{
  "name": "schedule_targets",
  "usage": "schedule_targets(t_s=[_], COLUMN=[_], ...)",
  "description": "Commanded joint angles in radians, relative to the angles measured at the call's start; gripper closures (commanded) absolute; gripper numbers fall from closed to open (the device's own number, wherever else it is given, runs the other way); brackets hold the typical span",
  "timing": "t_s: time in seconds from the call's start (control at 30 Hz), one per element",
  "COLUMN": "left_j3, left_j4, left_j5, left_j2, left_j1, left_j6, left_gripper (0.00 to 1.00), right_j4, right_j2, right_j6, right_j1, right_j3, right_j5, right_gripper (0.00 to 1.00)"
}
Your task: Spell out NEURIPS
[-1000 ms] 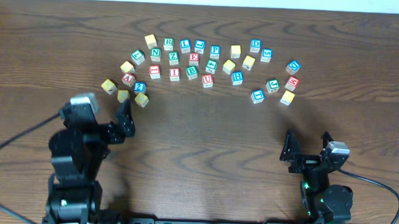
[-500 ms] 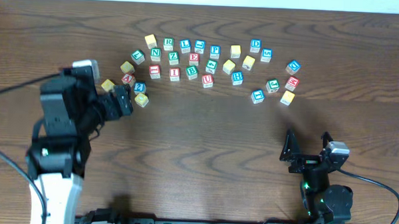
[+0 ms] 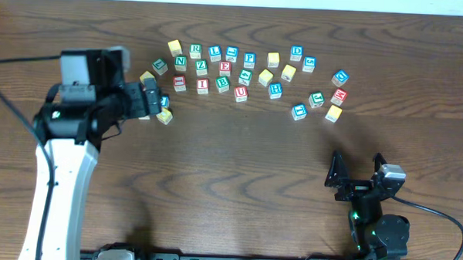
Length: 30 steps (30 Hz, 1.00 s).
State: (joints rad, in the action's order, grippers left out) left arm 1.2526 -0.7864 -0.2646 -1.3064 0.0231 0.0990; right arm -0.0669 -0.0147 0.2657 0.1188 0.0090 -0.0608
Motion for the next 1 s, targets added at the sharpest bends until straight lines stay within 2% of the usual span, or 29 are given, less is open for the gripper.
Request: schedule_targets(t_s=[0.0,0.3,0.97], left_j3=[0.074,0.204,0.204], left_j4=[-0.005,-0.106,-0.097], left_j5=[-0.012,0.051,0.055], left_j2=[-0.057,-0.208,-0.216], left_j1=[-0.059,-0.152,-0.159], left_j6=[-0.021,-0.021,-0.020], left_gripper=[0.02,0.02,0.02], right_j4=[-0.001,-0.001,-0.001], right_j2=[0.007,0.007,0.007], right_j6=[-0.013,-0.013,-0.013], right_j1=[-0.006,-0.006,-0.006], right_j3=[-0.003,-0.003,-0.003], right_j5=[-0.008,-0.008,-0.008], right_gripper=[0.01,0.01,0.01])
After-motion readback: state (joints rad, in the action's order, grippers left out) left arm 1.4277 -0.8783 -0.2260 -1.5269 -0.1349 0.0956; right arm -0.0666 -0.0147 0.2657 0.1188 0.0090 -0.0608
